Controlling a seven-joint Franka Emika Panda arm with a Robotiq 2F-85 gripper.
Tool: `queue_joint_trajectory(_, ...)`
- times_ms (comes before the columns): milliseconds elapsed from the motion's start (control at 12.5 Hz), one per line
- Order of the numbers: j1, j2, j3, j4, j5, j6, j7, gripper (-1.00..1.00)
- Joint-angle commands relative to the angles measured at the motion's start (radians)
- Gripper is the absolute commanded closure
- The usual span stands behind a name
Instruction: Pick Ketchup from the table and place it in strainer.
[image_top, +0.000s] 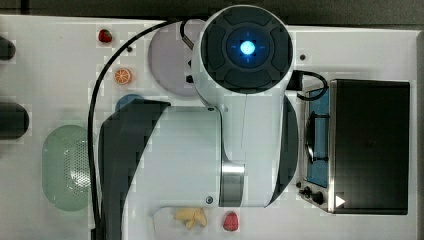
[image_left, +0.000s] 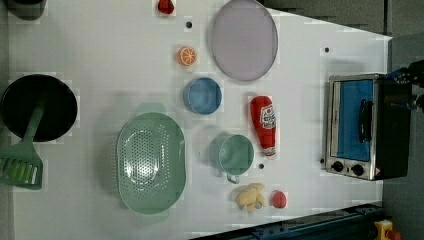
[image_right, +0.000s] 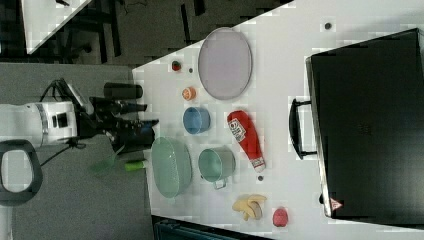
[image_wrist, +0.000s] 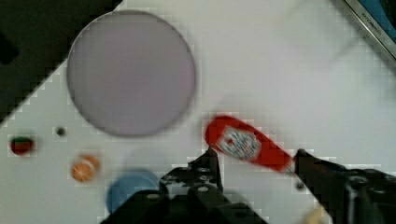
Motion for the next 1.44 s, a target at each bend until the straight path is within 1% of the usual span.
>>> queue_joint_trajectory(80, -0.111, -0.215, 0.045, -0.086, 0.014, -0.194, 0.001, -0.59)
queue_joint_trajectory(240, -0.109, -0.208, 0.047, -0.111, 0.014, -0.181, -0.002, -0.99)
queue_joint_trajectory(400, -0.108, -0.189, 0.059, -0.146, 0.014, -0.143, -0.037, -1.00)
queue_joint_trajectory(560, -0.108, -0.162, 0.075, -0.189, 0.014, -0.078, -0.142, -1.00)
queue_joint_trajectory(1040, -0.107, -0.065, 0.120, -0.349, 0.014, 0.159, -0.645, -1.00)
queue_joint_trajectory(1440, -0.107, 0.013, 0.136, -0.491, 0.013, 0.422, -0.953, -1.00)
